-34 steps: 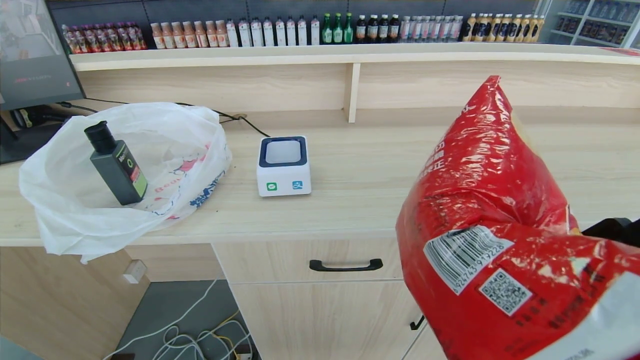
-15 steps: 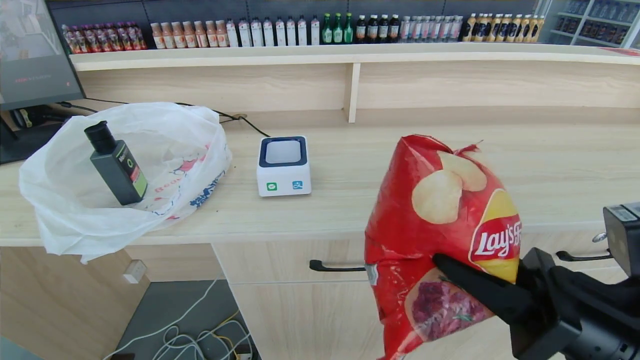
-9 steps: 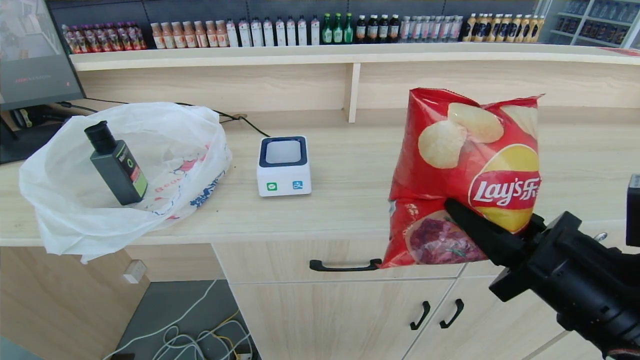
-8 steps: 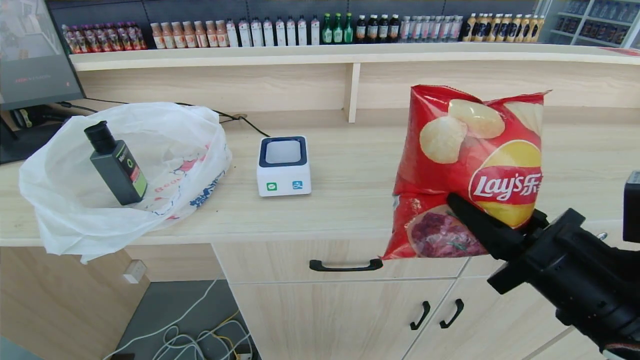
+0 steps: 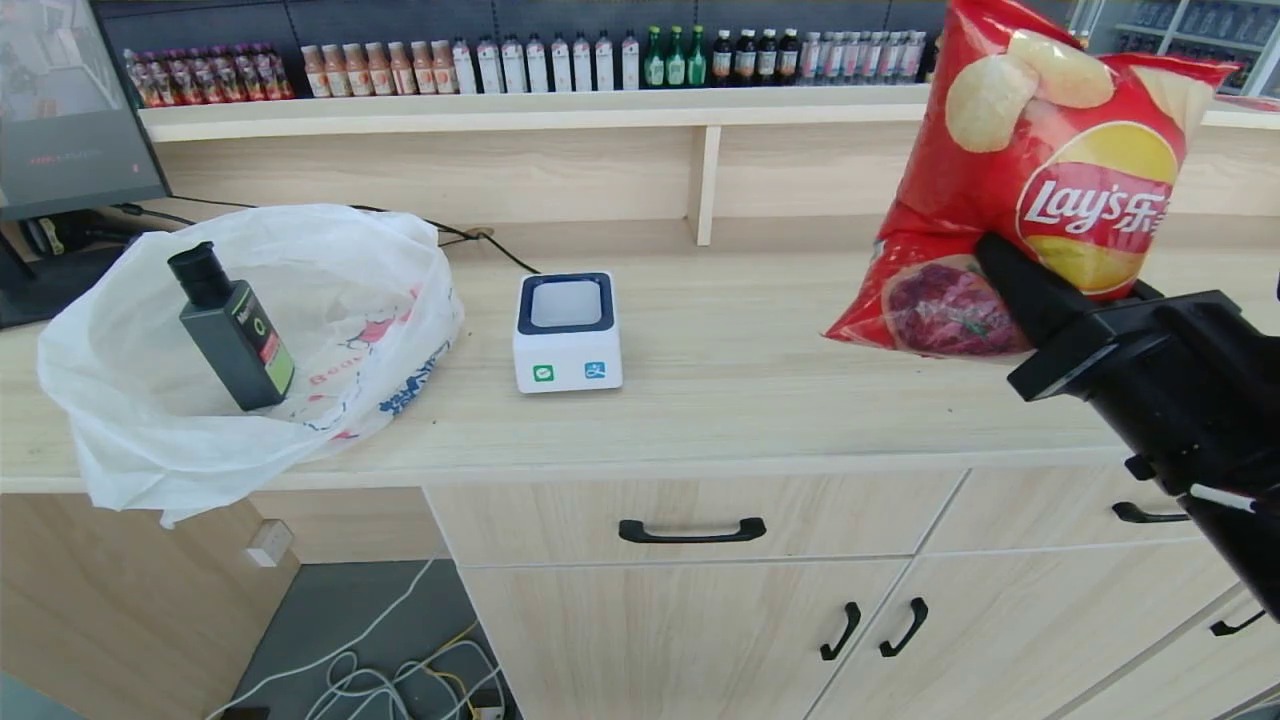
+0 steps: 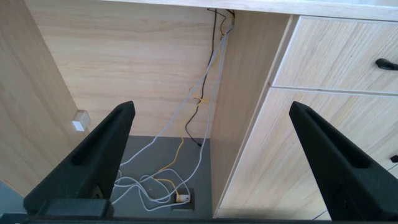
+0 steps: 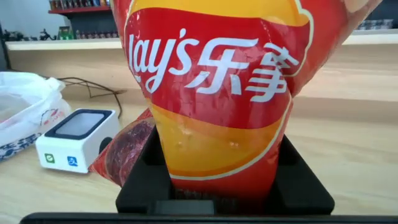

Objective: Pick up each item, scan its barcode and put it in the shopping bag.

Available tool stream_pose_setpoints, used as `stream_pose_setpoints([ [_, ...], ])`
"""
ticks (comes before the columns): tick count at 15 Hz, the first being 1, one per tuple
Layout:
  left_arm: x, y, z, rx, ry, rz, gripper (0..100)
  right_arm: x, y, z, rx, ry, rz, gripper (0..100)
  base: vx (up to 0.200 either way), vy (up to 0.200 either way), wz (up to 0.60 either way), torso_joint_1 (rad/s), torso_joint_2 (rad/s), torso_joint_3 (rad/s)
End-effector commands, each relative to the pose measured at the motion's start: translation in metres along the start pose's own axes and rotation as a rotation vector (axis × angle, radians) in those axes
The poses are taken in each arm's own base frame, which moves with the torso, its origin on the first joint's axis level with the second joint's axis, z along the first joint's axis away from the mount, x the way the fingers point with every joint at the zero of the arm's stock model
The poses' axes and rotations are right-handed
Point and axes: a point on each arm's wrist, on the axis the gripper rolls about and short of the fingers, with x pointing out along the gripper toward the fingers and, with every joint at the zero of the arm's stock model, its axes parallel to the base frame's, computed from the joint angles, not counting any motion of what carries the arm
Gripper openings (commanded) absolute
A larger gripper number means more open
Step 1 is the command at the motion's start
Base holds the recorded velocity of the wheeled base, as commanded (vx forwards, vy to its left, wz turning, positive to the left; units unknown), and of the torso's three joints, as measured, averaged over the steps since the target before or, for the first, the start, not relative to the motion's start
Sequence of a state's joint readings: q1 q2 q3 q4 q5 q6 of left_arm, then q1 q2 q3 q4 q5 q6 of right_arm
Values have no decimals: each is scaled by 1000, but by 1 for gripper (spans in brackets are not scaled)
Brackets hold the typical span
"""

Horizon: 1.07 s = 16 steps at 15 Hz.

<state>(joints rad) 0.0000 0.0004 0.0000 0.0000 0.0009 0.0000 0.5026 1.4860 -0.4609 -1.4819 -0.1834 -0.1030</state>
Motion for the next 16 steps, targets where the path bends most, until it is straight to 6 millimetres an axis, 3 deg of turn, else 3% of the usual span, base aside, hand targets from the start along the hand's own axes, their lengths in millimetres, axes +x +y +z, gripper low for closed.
stream_pose_setpoints([
  [1,0,0,0,0,0,-1,100,5,-10,6,-13,-38,-42,0,0,0,0,0,0,0],
  [3,0,0,0,0,0,1,100,7,-11,9,1,-50,-28,0,0,0,0,0,0,0],
  [10,0,0,0,-2,0,1,100,18,-10,16,1,-110,-10,0,0,200,0,1,2,2],
  [16,0,0,0,-3,1,1,100,12,-11,20,4,-121,-14,0,0,200,0,6,4,3],
])
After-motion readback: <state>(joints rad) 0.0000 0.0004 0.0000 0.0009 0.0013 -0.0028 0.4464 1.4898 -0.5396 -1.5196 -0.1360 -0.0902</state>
